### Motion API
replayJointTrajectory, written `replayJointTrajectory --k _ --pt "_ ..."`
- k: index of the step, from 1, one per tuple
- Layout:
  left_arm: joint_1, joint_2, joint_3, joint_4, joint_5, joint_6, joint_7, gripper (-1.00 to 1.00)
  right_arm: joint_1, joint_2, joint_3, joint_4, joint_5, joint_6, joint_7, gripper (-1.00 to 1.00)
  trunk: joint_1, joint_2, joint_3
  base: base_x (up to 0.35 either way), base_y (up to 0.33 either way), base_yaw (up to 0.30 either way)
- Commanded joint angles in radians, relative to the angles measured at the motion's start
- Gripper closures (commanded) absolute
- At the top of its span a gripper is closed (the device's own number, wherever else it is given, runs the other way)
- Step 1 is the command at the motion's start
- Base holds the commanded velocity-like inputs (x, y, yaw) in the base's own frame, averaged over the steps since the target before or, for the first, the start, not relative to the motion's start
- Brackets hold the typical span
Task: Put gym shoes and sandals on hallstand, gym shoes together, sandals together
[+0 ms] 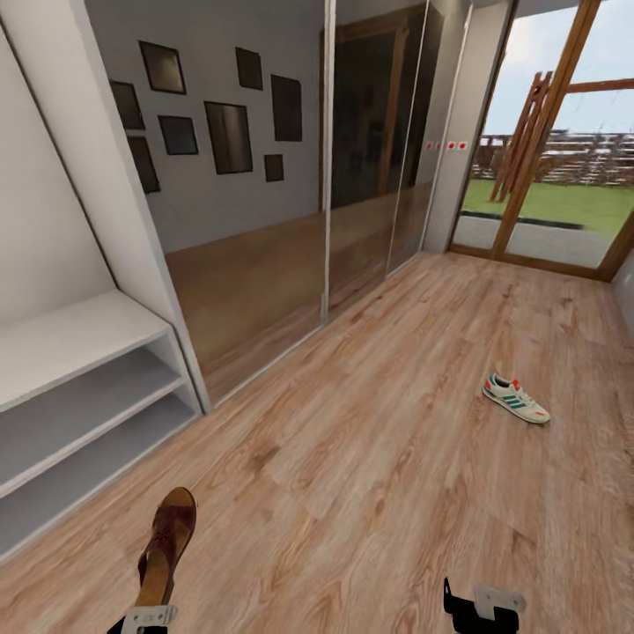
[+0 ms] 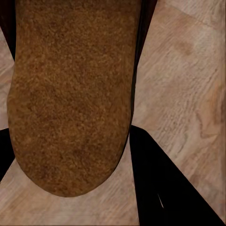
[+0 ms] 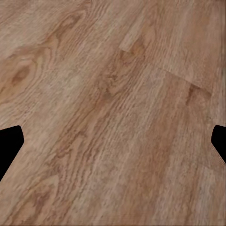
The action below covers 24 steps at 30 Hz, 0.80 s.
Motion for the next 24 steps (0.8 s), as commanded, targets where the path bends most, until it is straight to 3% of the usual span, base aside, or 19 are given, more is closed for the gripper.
replayJointTrajectory --k 1,13,24 --pt "-0.001 0.000 0.009 0.000 -0.013 -0.003 -0.005 1.00 -0.001 0.000 -0.004 0.001 0.000 -0.004 0.001 -1.00 0.000 0.000 -0.001 0.339 0.000 -0.253" --pt "-0.001 0.000 0.010 0.000 -0.013 -0.003 -0.005 1.00 -0.001 0.000 -0.004 0.001 0.000 -0.004 0.001 -1.00 0.000 0.000 -0.001 0.339 0.014 -0.261" --pt "-0.001 -0.001 0.009 0.000 -0.013 -0.003 -0.005 1.00 -0.001 0.000 -0.005 0.001 0.000 -0.004 0.001 -1.00 0.000 0.000 -0.001 0.320 0.167 -0.185"
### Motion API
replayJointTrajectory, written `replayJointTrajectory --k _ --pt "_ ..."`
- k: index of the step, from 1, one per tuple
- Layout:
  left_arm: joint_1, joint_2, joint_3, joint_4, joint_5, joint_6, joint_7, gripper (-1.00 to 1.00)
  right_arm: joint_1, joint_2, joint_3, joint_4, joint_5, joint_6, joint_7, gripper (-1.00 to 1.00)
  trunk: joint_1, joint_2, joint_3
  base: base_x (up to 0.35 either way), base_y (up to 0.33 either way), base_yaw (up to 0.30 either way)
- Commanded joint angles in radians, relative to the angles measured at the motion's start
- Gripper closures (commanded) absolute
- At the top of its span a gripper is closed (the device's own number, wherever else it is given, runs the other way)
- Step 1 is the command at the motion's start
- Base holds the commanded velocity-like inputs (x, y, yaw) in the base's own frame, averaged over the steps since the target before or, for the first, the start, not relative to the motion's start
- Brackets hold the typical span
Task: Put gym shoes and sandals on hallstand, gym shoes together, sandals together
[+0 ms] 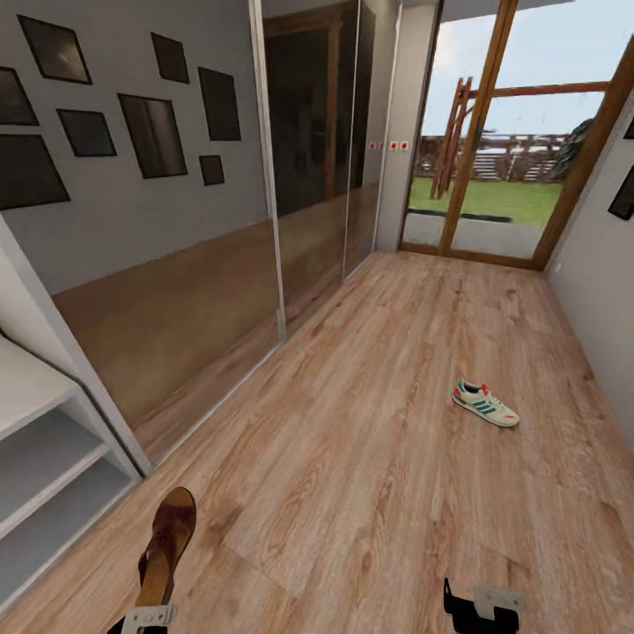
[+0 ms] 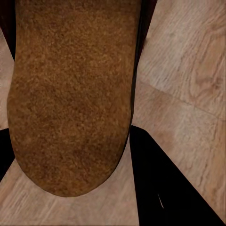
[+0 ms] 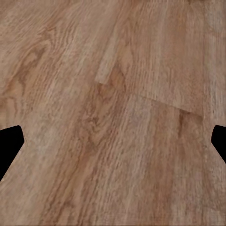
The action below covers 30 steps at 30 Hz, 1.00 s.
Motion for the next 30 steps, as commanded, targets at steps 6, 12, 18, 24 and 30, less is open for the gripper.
replayJointTrajectory --k 6,12,18,24,30 --pt "-0.001 -0.001 0.009 0.001 -0.013 -0.003 -0.005 1.00 -0.001 0.000 -0.005 0.001 0.000 -0.004 -0.001 -1.00 0.000 0.000 -0.001 0.319 0.138 -0.019" --pt "-0.001 -0.001 0.009 0.001 -0.013 -0.003 -0.006 1.00 -0.001 -0.001 -0.006 0.001 0.000 -0.004 0.002 -1.00 0.000 0.000 -0.001 0.328 0.107 -0.002" --pt "-0.001 -0.001 0.009 0.001 -0.013 -0.003 -0.006 1.00 -0.001 -0.001 -0.006 0.001 0.000 -0.004 0.003 -1.00 0.000 0.000 -0.001 0.330 0.097 0.000" --pt "-0.001 -0.002 0.008 0.001 -0.013 -0.003 -0.005 1.00 -0.001 -0.001 -0.006 0.001 0.000 -0.004 0.002 -1.00 0.000 0.000 -0.001 0.333 0.080 0.000" --pt "-0.001 -0.002 0.008 0.001 -0.013 -0.003 -0.005 1.00 -0.001 -0.001 -0.006 0.001 0.000 -0.004 -0.001 -1.00 0.000 0.000 -0.001 0.334 0.069 -0.004"
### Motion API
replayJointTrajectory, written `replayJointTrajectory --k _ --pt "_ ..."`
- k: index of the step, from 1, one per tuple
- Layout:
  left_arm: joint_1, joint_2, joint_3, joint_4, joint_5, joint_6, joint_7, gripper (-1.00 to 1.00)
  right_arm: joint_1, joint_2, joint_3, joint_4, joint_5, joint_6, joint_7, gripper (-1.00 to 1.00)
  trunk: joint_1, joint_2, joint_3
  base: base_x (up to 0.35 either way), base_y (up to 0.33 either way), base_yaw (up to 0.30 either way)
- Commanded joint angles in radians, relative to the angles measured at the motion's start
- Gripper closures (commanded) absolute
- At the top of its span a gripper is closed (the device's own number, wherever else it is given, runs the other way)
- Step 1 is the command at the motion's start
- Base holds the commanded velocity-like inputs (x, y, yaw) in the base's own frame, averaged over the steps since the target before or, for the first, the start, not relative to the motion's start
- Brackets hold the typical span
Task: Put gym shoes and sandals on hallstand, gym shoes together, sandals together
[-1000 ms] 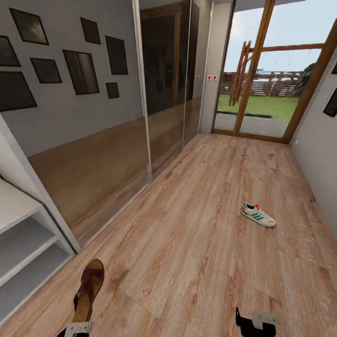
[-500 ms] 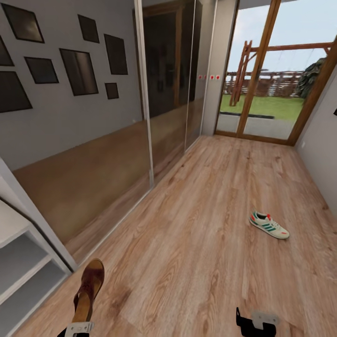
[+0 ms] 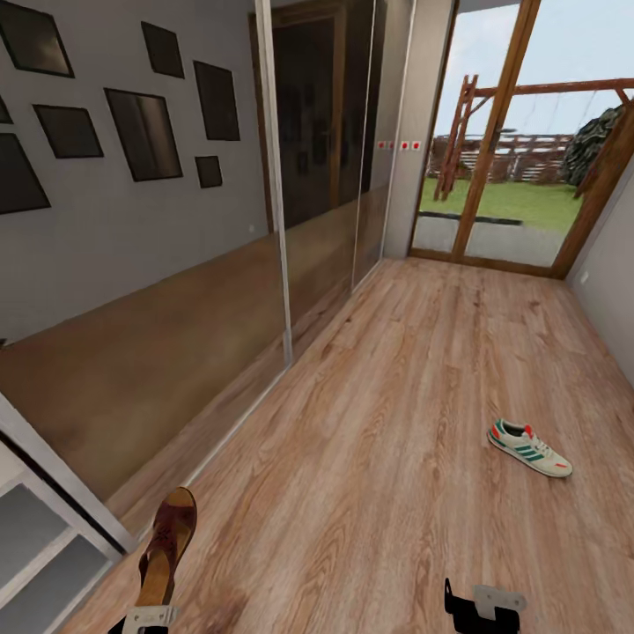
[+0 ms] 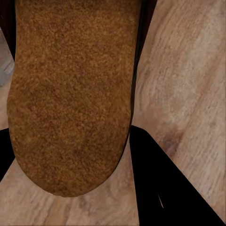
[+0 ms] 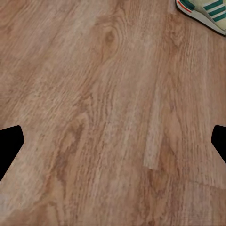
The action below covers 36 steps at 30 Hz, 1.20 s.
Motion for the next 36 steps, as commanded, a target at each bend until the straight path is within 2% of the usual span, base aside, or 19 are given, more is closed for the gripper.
replayJointTrajectory --k 1,30,36 --pt "-0.001 -0.001 0.009 0.000 -0.013 -0.003 -0.006 1.00 -0.001 0.000 -0.005 0.001 0.000 -0.004 0.001 -1.00 0.000 0.000 -0.001 0.334 0.042 -0.086" --pt "-0.001 -0.001 0.010 0.000 -0.013 -0.003 -0.005 1.00 -0.001 0.001 -0.005 0.001 0.000 -0.004 0.003 -1.00 0.000 0.000 -0.001 0.337 0.003 -0.257" --pt "-0.001 -0.001 0.010 0.000 -0.013 -0.003 -0.005 1.00 -0.001 0.002 -0.005 0.001 0.000 -0.004 0.003 -1.00 0.000 0.000 -0.001 0.334 0.110 -0.264"
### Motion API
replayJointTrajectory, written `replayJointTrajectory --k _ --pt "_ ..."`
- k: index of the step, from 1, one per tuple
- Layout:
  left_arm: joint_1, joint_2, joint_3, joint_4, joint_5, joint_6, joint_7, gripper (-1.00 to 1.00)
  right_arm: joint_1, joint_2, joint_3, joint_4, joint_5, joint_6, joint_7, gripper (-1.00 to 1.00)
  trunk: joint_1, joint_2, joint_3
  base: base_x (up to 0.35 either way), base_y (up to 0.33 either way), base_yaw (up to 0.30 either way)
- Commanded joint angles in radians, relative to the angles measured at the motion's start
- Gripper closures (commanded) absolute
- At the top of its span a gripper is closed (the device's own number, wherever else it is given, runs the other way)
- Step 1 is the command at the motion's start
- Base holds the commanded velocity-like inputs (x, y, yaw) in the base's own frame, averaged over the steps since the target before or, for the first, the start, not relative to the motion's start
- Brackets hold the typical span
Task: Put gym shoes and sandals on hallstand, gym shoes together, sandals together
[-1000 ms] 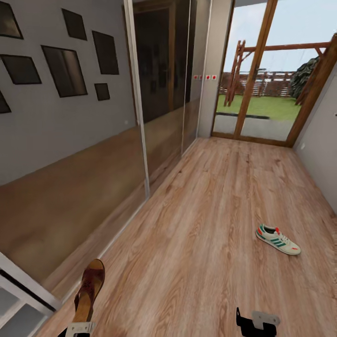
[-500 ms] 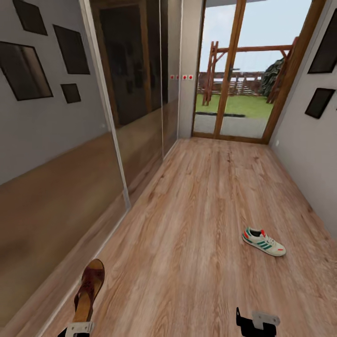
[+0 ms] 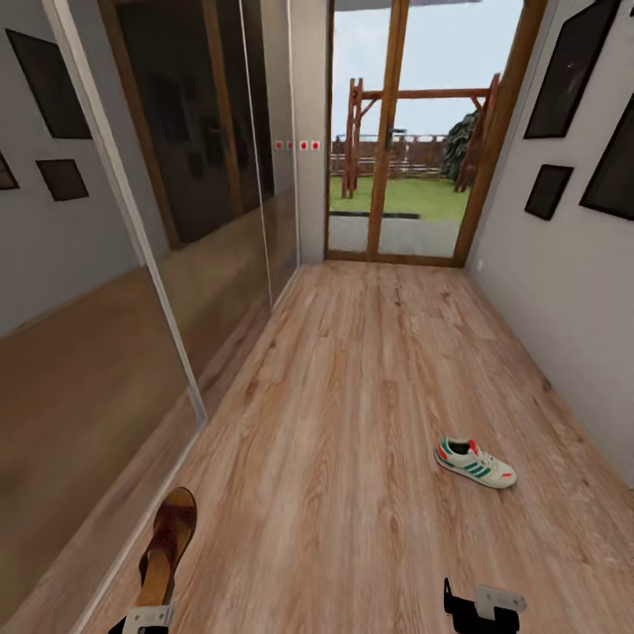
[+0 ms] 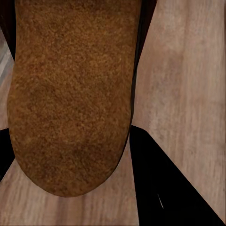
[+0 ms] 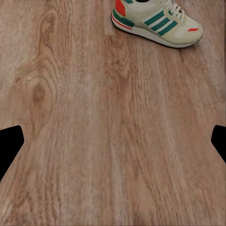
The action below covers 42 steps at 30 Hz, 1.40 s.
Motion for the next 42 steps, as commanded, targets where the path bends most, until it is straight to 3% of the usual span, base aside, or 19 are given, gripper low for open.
replayJointTrajectory --k 1,19,31,42 --pt "-0.001 0.000 0.009 0.000 -0.013 -0.003 -0.005 1.00 -0.001 0.000 -0.005 0.001 0.000 -0.004 0.002 -1.00 0.000 0.000 -0.001 0.329 0.156 -0.264" --pt "-0.001 0.000 0.009 0.000 -0.013 -0.003 -0.005 1.00 -0.001 0.000 -0.005 0.001 0.000 -0.004 0.001 -1.00 0.000 0.000 -0.001 0.316 0.185 -0.256" --pt "-0.001 0.000 0.009 0.000 -0.013 -0.003 -0.005 1.00 -0.001 0.000 -0.005 0.001 0.000 -0.004 -0.001 -1.00 0.000 0.000 -0.001 0.310 0.170 -0.022" --pt "-0.001 0.000 0.009 0.001 -0.013 -0.003 -0.006 1.00 -0.001 0.000 -0.005 0.001 0.000 -0.004 -0.001 -1.00 0.000 0.000 -0.001 0.334 0.020 0.000"
